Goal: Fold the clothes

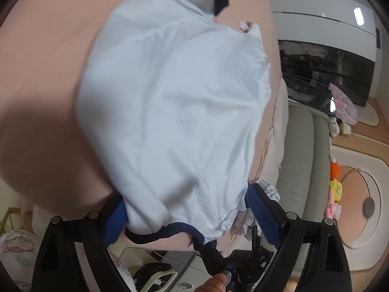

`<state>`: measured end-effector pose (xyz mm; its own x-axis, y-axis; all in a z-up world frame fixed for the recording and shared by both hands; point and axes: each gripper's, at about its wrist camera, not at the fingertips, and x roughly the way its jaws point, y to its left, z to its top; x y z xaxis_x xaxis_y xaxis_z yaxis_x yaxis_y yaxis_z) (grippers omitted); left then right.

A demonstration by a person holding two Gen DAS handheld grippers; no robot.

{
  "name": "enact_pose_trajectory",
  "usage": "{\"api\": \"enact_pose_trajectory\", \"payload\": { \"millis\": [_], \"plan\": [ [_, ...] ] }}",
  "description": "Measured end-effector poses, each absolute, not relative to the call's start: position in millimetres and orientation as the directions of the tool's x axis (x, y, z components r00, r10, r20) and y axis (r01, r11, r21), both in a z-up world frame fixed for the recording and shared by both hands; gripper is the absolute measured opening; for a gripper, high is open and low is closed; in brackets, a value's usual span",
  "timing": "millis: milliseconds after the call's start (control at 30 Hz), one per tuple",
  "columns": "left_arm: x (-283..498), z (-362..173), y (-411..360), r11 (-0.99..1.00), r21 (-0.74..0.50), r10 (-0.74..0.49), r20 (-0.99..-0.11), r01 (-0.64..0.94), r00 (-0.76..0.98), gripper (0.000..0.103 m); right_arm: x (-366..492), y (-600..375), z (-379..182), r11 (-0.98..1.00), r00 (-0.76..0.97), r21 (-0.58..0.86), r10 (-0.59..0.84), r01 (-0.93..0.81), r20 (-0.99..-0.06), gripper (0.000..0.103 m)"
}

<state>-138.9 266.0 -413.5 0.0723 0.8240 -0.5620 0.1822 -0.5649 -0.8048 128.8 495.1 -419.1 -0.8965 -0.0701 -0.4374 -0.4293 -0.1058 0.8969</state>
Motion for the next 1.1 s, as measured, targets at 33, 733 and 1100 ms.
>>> {"api": "enact_pose_trajectory", "payload": {
  "millis": [33,733,1100],
  "plan": [
    [-139,-414,268,-0.576,-0.800,0.817,-0.571,0.169,0.079,0.091,127,495,-419,-0.113,-0.891,0.891,-0.068,-0.440,-0.449,0.088],
    [-126,-430,245,-0.714,-0.671,0.695,-0.714,0.200,0.086,0.008,168,503,-460,-0.006,-0.892,0.900,-0.128,-0.435,-0.433,0.000],
    [-112,-406,232,-0.813,-0.578,0.580,-0.815,0.076,0.001,0.004,171,488,-445,-0.136,-0.847,0.852,-0.109,-0.506,-0.521,0.000]
  ]
}}
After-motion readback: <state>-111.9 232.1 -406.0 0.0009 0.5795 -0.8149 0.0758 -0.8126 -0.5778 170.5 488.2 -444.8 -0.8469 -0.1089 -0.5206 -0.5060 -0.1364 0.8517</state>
